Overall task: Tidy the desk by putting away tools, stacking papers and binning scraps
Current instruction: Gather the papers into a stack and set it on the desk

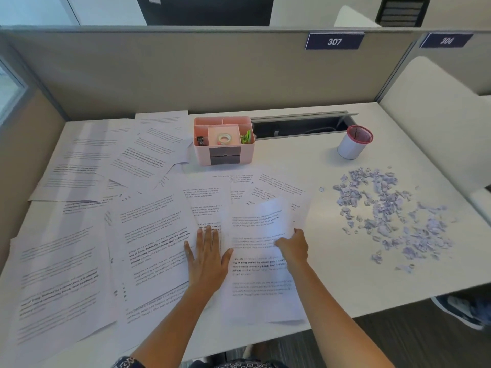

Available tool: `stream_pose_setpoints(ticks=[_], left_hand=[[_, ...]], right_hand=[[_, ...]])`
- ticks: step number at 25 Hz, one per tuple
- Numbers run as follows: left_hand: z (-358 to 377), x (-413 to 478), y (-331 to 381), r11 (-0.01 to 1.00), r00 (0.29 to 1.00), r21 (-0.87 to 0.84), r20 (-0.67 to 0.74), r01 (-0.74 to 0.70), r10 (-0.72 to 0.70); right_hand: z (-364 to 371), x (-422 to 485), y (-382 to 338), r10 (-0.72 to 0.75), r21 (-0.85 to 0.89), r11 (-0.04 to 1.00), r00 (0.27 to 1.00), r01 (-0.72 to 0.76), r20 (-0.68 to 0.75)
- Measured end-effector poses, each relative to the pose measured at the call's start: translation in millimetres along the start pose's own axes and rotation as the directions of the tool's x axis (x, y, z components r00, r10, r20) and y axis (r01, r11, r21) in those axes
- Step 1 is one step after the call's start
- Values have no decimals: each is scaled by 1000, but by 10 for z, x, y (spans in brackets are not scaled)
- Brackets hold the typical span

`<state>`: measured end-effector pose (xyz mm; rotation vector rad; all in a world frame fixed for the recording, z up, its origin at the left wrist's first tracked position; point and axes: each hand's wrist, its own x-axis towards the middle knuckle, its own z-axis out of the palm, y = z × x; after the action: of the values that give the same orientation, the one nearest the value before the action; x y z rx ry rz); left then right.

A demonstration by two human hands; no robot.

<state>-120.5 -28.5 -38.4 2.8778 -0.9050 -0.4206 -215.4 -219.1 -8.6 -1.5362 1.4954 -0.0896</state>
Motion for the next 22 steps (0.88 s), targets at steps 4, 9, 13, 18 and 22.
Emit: stream_pose_setpoints(ticks=[4, 9, 13, 18, 22], left_hand=[[-98, 131, 15, 999, 999, -5, 4, -34, 34], [-259, 365, 112, 994, 992, 48, 83, -98, 94], [-312, 593, 211, 985, 981, 36, 103, -167, 163], [-295, 808, 226, 981, 971, 0, 136, -196, 195], [-257, 820, 192, 980, 978, -52, 72, -195, 198]], right_hand=[[-214, 135, -147, 39, 240, 971, 996, -19, -76], [-366, 428, -312, 146, 381, 921, 978, -79, -149], [-333, 593, -409, 219, 231, 956, 963, -180, -157], [-218, 536, -557, 256, -43, 963, 956, -264, -146], [-49, 522, -602, 206, -12, 978, 970, -209, -131]])
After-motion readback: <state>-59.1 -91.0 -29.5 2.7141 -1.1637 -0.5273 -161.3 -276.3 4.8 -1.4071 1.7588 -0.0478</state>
